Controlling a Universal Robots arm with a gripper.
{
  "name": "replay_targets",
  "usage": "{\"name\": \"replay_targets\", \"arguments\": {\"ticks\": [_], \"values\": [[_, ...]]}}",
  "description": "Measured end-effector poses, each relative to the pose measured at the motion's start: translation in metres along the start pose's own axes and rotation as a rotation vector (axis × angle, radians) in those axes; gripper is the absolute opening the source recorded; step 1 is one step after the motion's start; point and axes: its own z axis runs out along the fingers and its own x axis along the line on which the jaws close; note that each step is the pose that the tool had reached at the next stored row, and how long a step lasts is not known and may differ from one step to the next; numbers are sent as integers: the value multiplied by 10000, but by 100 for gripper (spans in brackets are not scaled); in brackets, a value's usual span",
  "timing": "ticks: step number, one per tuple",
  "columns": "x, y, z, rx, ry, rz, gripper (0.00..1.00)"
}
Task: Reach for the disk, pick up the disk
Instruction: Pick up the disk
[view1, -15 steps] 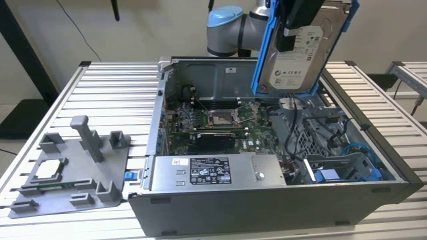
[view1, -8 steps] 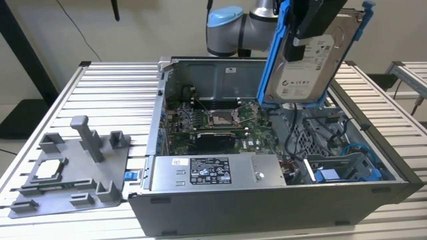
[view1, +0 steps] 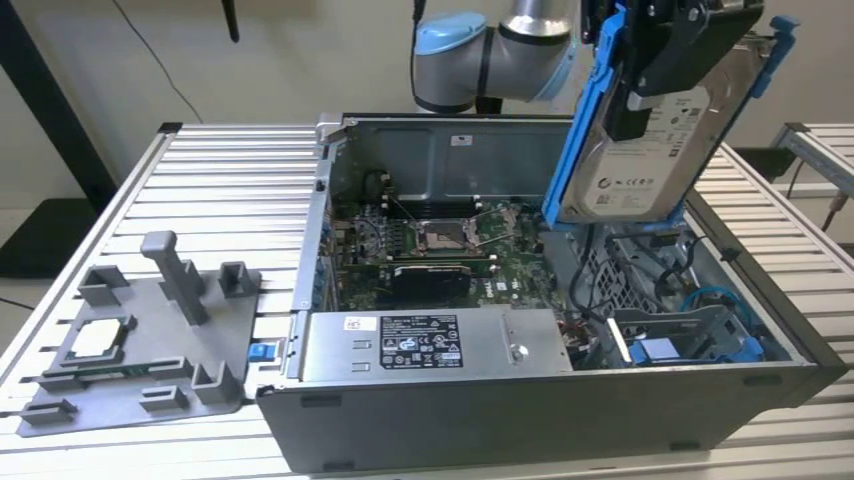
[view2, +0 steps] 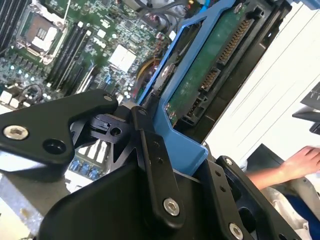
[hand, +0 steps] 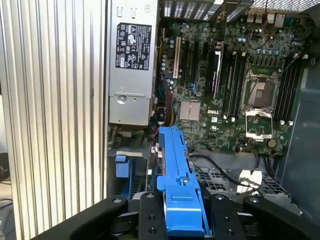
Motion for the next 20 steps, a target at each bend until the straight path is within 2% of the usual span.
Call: {"name": "replay_targets", "arguments": {"ticks": [6,13,16,20], "values": [[125,-172,44,0,-1,1,0],[204,-406,95,0,0,0,0],[214,-443,109,0,-2,0,0],[215,-446,109,0,0,1,0]]}}
